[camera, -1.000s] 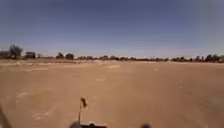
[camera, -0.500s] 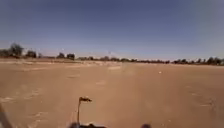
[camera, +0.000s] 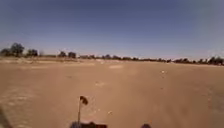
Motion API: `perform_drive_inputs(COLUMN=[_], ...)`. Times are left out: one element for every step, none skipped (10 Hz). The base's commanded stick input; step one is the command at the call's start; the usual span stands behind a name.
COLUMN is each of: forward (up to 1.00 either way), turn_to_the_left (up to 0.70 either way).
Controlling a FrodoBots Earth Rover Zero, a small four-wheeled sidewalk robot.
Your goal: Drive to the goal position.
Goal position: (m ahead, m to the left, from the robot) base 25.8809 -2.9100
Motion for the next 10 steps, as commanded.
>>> perform_drive_inputs(forward=[0.70,0.70,0.70,0.70,0.70,0.70,0.70,0.70,0.70,0.70], turn_to_the_left=[-0.13,0.00,0.00,0.00,0.00,0.00,0.00,0.00,0.00,0.00])
